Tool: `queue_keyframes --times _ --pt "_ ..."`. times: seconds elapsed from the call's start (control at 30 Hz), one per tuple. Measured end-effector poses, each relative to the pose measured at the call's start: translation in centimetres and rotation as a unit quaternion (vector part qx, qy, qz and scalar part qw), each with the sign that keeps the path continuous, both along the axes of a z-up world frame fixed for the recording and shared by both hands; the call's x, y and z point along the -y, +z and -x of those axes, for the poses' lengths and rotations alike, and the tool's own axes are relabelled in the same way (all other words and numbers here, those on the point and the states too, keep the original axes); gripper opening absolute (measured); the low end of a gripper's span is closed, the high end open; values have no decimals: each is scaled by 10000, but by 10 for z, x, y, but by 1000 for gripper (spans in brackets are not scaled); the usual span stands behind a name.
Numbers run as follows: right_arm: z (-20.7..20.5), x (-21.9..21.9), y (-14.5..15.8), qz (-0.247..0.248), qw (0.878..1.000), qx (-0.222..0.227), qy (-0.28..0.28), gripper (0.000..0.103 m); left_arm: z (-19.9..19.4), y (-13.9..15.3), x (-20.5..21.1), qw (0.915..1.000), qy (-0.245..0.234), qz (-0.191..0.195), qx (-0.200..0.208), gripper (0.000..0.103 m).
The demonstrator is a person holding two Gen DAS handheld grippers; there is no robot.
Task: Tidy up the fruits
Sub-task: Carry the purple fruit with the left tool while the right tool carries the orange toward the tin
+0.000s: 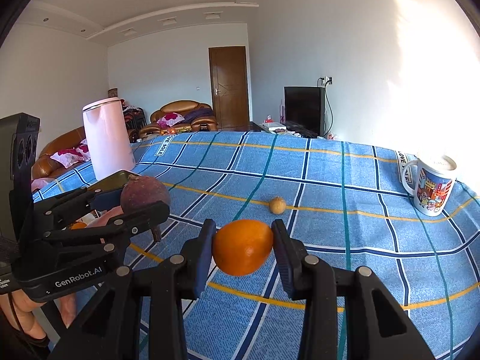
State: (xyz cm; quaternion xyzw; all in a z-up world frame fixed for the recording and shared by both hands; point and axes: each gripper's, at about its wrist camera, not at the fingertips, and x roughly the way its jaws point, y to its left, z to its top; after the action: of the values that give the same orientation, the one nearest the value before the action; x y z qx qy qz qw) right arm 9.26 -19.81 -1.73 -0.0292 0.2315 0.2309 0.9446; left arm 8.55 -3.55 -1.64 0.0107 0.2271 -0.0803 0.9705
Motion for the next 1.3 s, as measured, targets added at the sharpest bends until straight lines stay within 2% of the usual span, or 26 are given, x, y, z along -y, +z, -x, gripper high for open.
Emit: queue_keyframes --times 0.57,1.0,1.3 --pt "13 4 6 -107 9992 376 41 40 16 5 -4 9991 99 37 419 53" --pt "19 2 9 -80 9984 550 80 40 22 7 -3 9982 113 -16 583 53" --pt "9 -12 4 158 9991 275 275 40 23 6 -19 9990 133 130 414 53"
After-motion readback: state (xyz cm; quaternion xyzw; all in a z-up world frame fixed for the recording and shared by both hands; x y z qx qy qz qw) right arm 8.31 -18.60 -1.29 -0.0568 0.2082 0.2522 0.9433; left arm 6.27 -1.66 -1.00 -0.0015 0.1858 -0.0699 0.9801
